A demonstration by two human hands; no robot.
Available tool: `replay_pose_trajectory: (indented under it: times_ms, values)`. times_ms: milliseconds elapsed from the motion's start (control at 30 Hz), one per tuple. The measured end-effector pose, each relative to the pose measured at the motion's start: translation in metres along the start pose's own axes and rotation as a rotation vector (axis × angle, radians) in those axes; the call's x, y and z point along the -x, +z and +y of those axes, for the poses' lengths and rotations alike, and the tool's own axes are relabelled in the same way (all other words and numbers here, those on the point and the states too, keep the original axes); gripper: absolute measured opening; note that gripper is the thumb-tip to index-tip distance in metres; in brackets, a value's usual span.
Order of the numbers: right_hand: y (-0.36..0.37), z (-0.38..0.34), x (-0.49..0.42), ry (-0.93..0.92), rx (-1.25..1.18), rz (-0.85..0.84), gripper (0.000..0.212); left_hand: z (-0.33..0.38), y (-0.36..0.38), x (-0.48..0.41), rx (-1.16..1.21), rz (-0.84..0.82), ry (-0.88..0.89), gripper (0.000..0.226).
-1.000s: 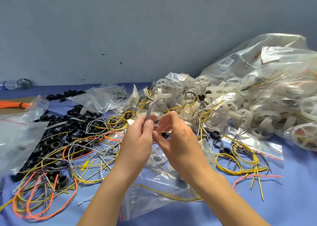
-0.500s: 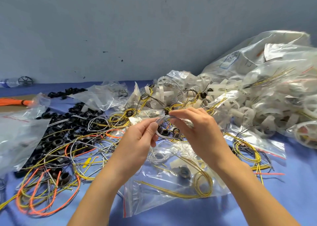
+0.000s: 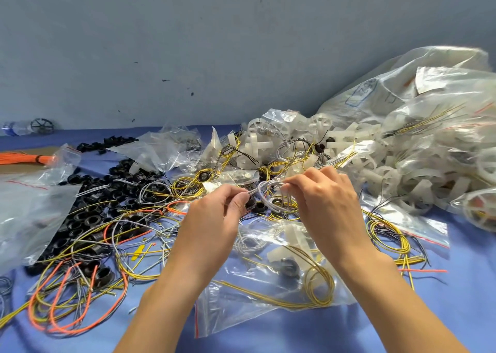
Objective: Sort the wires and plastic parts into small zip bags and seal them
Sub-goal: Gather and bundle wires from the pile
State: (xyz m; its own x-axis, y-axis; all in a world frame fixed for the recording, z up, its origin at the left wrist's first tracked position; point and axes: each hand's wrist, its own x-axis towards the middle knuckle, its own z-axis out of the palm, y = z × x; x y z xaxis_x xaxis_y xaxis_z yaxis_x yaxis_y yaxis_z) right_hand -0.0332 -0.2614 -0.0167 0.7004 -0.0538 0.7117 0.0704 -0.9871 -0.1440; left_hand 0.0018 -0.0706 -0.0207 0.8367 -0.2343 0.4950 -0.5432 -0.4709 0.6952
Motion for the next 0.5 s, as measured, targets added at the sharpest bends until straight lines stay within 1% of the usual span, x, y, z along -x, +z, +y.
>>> replay_pose_trajectory:
  times_ms: [200, 333, 500]
  values:
    - [-0.003, 0.009, -0.002, 0.074, 0.047, 0.012, 0.025, -0.002, -0.009, -0.002, -0.053, 0.098, -0.027, 0.013]
    - [-0.007, 0.016, -0.004, 0.116, 0.036, 0.045, 0.017, -0.008, -0.018, -0.004, -0.171, 0.149, -0.059, 0.015]
    - [-0.014, 0.02, -0.009, 0.201, 0.043, 0.074, 0.014, -0.005, -0.03, -0.007, -0.27, 0.323, -0.106, 0.021]
